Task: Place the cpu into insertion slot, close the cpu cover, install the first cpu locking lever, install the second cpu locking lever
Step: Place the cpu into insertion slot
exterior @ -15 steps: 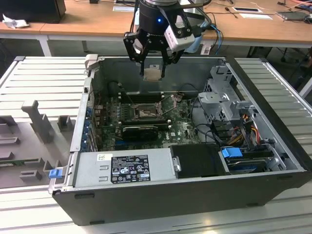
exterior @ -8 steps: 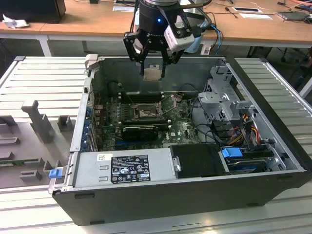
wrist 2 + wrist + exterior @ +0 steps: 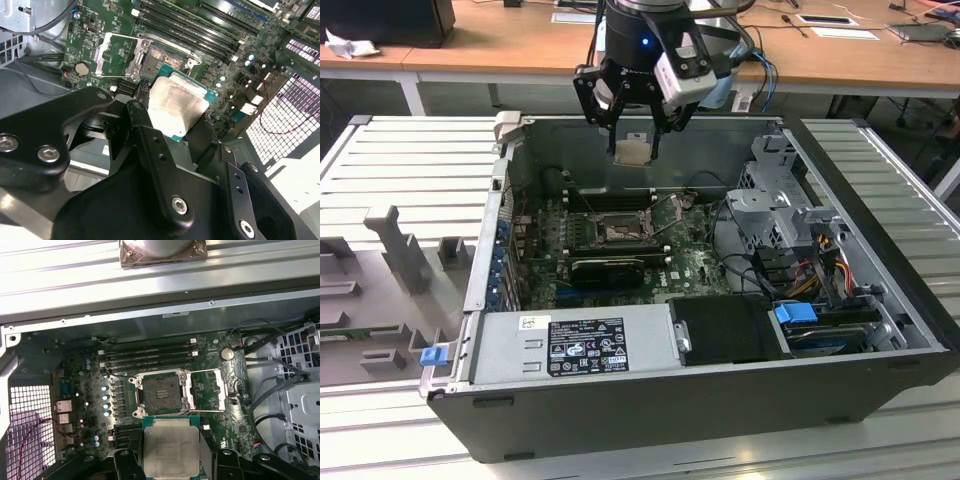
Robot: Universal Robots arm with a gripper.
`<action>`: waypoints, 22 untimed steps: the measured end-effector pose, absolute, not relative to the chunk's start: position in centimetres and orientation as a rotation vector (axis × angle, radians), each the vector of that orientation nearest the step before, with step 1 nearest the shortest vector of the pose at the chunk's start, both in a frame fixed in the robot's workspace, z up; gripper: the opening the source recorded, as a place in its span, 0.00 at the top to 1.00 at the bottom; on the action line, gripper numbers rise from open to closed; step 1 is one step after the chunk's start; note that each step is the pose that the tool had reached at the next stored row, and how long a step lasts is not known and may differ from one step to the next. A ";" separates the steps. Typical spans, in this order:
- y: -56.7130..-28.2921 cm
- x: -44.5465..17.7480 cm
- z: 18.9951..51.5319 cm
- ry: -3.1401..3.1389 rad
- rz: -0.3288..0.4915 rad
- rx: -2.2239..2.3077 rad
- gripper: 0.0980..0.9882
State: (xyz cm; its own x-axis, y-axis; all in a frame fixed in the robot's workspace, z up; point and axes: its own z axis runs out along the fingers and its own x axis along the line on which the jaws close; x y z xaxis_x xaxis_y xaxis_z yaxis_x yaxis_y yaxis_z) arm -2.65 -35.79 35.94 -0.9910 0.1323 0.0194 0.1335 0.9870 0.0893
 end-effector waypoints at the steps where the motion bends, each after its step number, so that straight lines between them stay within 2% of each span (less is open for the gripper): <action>1: -35.8 -2.7 35.9 -3.118 -0.142 -0.215 0.50; 22: -35.8 -3.0 35.9 -3.115 -0.142 -0.277 0.50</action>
State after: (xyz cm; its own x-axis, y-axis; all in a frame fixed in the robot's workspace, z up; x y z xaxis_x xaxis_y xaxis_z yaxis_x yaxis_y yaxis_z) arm -2.96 -35.79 35.91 -0.9843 0.1756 0.0194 0.1766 0.9802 0.0893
